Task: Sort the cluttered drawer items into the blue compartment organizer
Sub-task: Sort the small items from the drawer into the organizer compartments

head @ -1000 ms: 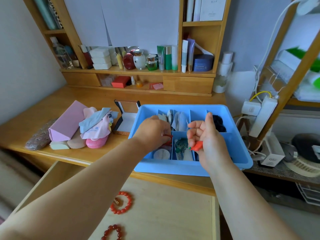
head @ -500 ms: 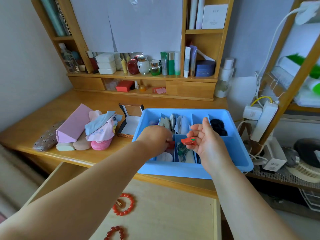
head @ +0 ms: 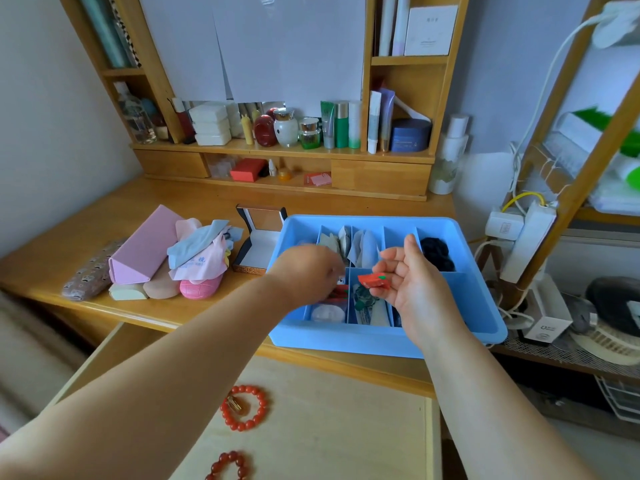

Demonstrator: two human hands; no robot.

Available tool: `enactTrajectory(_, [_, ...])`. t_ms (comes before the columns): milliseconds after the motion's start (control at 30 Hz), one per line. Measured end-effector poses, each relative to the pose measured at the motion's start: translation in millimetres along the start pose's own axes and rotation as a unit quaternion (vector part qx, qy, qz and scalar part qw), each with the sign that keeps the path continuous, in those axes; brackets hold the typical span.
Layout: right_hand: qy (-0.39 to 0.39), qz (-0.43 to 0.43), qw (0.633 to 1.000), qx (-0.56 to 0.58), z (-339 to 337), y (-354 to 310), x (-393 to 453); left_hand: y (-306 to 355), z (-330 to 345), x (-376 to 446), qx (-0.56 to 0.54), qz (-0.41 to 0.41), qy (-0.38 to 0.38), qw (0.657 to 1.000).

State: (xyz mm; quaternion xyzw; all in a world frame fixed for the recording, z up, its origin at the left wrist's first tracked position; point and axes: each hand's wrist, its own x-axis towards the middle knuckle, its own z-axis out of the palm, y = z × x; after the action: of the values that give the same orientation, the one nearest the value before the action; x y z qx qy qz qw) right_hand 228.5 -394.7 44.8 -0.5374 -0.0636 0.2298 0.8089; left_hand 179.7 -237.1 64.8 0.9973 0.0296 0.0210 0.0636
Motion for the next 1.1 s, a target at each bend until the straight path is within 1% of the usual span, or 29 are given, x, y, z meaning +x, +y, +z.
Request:
enactTrajectory(33, [-0.004, -0.001, 1.0, 0.004, 0, 0, 0, -1, -6, -3, -0.108, -0.021, 0.059, 0.992])
enactTrajectory(67, [-0.007, -0.001, 1.0, 0.009, 0, 1, 0, 0, -13, -6, -0.222, -0.022, 0.099, 0.97])
enactTrajectory(100, [-0.007, -0.002, 1.0, 0.011, -1, 1, 0, 3, -21, -9, -0.305, -0.011, 0.095, 0.948])
enactTrajectory(133, [-0.007, -0.001, 1.0, 0.012, -1, 1, 0, 8, -27, -12, -0.337, 0.002, 0.069, 0.939])
enactTrajectory(167, [-0.007, 0.0, 1.0, 0.011, -1, 2, 0, 13, -30, -13, -0.327, 0.018, 0.043, 0.944])
enactTrajectory(200, [-0.009, 0.0, 1.0, 0.011, -1, 2, 0, 19, -31, -15, -0.293, 0.033, 0.028, 0.955])
enactTrajectory(233, [-0.014, -0.001, 1.0, 0.01, -2, 2, 1, 23, -32, -16, -0.262, 0.044, 0.032, 0.964])
enactTrajectory(300, [-0.031, -0.011, 0.999, -0.004, -3, 4, 1, 23, -35, -15, -0.25, 0.05, 0.054, 0.965])
enactTrajectory(367, [-0.039, -0.04, 0.997, -0.058, -3, 5, -1, 12, -42, -15, -0.23, 0.034, 0.08, 0.969])
enactTrajectory(433, [-0.048, -0.086, 0.985, -0.145, -3, 8, -5, -6, -46, -15, -0.156, 0.006, 0.081, 0.984])
enactTrajectory(467, [-0.06, -0.112, 0.969, -0.211, -2, 10, -8, -14, -45, -16, -0.114, -0.004, 0.066, 0.991])
enactTrajectory(500, [-0.081, -0.143, 0.941, -0.295, 0, 12, -11, -20, -42, -17, -0.083, -0.014, 0.041, 0.996])
enactTrajectory(533, [-0.109, -0.178, 0.896, -0.392, 2, 15, -15, -24, -37, -18, -0.068, -0.021, 0.018, 0.997])
enactTrajectory(567, [-0.134, -0.22, 0.834, -0.487, 5, 19, -18, -26, -32, -19, -0.065, -0.03, 0.003, 0.997])
enactTrajectory(600, [-0.159, -0.26, 0.762, -0.571, 8, 24, -21, -26, -28, -19, -0.066, -0.036, -0.003, 0.997])
enactTrajectory(633, [-0.18, -0.285, 0.698, -0.633, 12, 27, -24, -26, -24, -18, -0.067, -0.038, -0.003, 0.997])
enactTrajectory(667, [-0.196, -0.282, 0.661, -0.667, 14, 29, -25, -25, -22, -16, -0.067, -0.034, 0.0, 0.997])
enactTrajectory(700, [-0.208, -0.26, 0.652, -0.681, 15, 28, -24, -24, -22, -14, -0.067, -0.028, 0.002, 0.997])
enactTrajectory(767, [-0.222, -0.219, 0.66, -0.683, 13, 25, -20, -22, -22, -11, -0.063, -0.015, 0.0, 0.998])
enactTrajectory(833, [-0.233, -0.198, 0.666, -0.68, 11, 23, -16, -21, -23, -8, -0.062, -0.009, -0.016, 0.998])
enactTrajectory(900, [-0.246, -0.19, 0.658, -0.686, 11, 21, -15, -20, -22, -6, -0.044, -0.011, -0.039, 0.998])
enactTrajectory(933, [-0.252, -0.189, 0.652, -0.69, 11, 21, -15, -18, -21, -5, -0.019, -0.014, -0.049, 0.999])
enactTrajectory(1000, [-0.26, -0.187, 0.639, -0.699, 11, 22, -14, -13, -16, -4, 0.071, -0.009, -0.063, 0.995])
enactTrajectory(1100, [-0.262, -0.198, 0.625, -0.708, 10, 22, -13, -5, -2, -1, 0.194, 0.009, -0.091, 0.977])
